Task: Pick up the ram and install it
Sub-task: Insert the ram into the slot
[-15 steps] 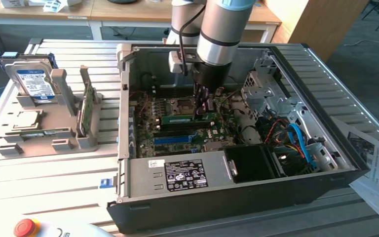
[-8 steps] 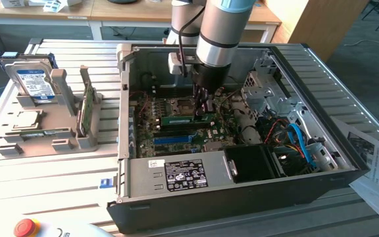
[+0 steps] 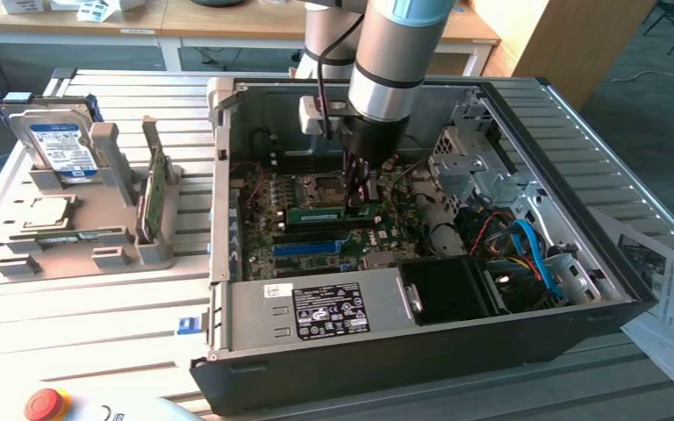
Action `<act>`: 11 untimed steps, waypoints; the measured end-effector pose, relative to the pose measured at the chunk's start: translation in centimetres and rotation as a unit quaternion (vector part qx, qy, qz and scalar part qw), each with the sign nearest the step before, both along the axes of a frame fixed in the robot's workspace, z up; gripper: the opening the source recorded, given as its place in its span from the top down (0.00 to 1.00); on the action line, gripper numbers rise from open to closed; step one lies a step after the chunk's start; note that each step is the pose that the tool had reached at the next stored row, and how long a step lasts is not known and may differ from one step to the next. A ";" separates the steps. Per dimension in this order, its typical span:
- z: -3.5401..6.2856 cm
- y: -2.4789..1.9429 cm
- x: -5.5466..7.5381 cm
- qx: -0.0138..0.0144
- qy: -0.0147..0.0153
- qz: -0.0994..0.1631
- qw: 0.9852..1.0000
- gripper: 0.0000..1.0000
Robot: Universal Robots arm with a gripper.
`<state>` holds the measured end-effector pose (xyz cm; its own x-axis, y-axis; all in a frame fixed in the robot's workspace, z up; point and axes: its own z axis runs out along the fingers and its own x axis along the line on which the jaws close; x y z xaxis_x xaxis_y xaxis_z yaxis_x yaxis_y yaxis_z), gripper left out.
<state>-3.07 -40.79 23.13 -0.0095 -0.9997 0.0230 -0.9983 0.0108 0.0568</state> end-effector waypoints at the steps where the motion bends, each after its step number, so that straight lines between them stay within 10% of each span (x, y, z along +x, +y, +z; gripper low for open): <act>1: 0.00 0.00 0.0 0.000 0.000 0.000 1.000 0.88; 11: -0.08 0.00 0.0 0.000 0.000 0.000 1.000 0.88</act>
<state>-3.07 -40.79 23.05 -0.0100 -0.9997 0.0228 -0.9984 0.0112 0.0562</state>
